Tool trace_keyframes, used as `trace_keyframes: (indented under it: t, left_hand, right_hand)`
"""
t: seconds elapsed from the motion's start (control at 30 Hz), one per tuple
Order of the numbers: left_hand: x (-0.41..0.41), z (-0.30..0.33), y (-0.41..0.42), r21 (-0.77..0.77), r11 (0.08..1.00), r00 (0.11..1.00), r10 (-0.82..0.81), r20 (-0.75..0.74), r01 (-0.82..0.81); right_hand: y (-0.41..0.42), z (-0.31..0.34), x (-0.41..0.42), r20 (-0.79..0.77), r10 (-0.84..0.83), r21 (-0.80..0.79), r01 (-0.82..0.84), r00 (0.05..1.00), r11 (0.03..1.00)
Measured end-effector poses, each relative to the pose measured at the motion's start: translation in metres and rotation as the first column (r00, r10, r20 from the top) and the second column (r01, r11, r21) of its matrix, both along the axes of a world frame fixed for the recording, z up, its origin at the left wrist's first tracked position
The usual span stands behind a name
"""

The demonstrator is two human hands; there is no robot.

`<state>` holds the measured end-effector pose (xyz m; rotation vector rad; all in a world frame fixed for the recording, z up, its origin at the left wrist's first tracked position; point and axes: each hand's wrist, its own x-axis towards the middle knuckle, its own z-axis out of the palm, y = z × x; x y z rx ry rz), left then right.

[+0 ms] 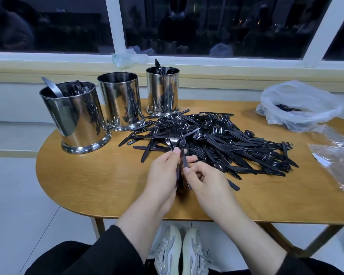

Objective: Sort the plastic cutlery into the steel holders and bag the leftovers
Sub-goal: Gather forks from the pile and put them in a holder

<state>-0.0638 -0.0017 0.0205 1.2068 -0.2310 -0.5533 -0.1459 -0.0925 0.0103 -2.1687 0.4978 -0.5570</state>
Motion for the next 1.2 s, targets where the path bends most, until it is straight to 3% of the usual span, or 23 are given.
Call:
trace_keyframes:
  t: [0.2,0.37,0.53,0.67,0.93,1.07,1.2]
  left_hand:
    - [0.006,-0.004,0.002,-0.049,0.999,1.0,0.003,-0.014,-0.004]
    - [0.05,-0.002,0.029,0.108,0.977,0.967,0.162,0.197,-0.186]
    - [0.061,-0.007,0.039,0.075,0.987,0.975,0.123,0.184,-0.139]
    - [0.063,-0.009,0.039,0.067,0.991,0.978,0.105,0.183,-0.119]
    - [0.068,-0.012,0.041,0.025,0.997,0.987,0.07,0.143,-0.075]
    - [0.07,-0.013,0.042,0.012,0.998,0.988,0.062,0.142,-0.064]
    - [0.07,-0.013,0.042,0.008,0.998,0.989,0.055,0.14,-0.057]
  right_hand:
    - [-0.013,0.004,-0.002,-0.032,0.051,-0.071,-0.053,0.998,0.996]
    - [-0.031,0.007,0.005,-0.033,0.027,-0.242,-0.034,0.999,0.97]
    - [-0.037,0.011,0.039,-0.08,0.079,-0.476,-0.108,0.994,0.873]
    - [-0.031,0.017,0.072,-0.204,0.03,-0.605,-0.15,0.979,0.782]
    - [-0.021,0.014,0.095,-0.324,-0.1,-0.679,-0.158,0.941,0.717]
    - [-0.023,0.009,0.098,-0.308,-0.108,-0.681,-0.14,0.945,0.719]
    - [-0.024,0.003,0.101,-0.266,-0.106,-0.739,-0.132,0.958,0.66]
